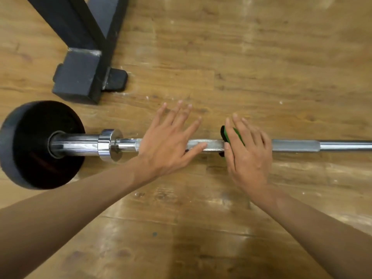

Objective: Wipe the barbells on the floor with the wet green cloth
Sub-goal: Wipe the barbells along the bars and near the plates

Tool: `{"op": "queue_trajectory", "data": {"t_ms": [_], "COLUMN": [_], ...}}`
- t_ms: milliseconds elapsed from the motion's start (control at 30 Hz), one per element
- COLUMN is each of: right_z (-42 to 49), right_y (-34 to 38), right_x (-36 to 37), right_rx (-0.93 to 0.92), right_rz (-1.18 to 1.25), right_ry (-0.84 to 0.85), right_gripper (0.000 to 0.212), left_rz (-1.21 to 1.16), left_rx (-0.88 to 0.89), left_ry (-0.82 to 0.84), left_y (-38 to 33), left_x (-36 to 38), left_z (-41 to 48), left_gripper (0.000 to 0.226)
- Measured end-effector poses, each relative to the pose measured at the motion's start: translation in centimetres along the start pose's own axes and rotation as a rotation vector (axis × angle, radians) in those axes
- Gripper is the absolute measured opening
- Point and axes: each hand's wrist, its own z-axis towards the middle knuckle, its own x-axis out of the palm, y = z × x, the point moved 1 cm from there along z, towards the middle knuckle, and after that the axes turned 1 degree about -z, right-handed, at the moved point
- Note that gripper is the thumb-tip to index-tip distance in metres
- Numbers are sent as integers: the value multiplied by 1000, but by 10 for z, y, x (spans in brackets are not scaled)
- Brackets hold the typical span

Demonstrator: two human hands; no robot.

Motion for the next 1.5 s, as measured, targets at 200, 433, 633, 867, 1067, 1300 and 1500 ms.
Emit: {"op": "queue_trajectory", "data": {"t_ms": [200, 433, 633, 867, 1067, 1300, 1500], "right_z": [-5, -2, 17, 5, 16, -4, 4], "right_y": [-65, -57, -8, -100, -20, -119, -50], "right_x": [-14, -13, -4, -31, -2, -45, -34], "right_rx": [-496, -307, -373, -699, -653, -871, -752], "right_rz": [29, 16, 82, -44, 53, 62, 101], "right_ry": [224, 162, 241, 325, 308, 417, 326], "right_gripper": [47, 46, 49, 54, 52, 50, 57], "left_rz": [-64, -39, -72, -85, -85, -96, -81], "left_rx": [-42, -116, -73, -96, -70, -65, -92], "left_ry": [3, -23, -56, 2, -47, -80, -63], "left_y": [-2, -5, -4, -7, -8, -17, -30], "left_x": [-1, -3, -1, -1, 3, 7, 6], "left_z": [1, 4, 5, 0, -11, -24, -41], "left_gripper": [86, 86, 79, 82, 75, 74, 76]}}
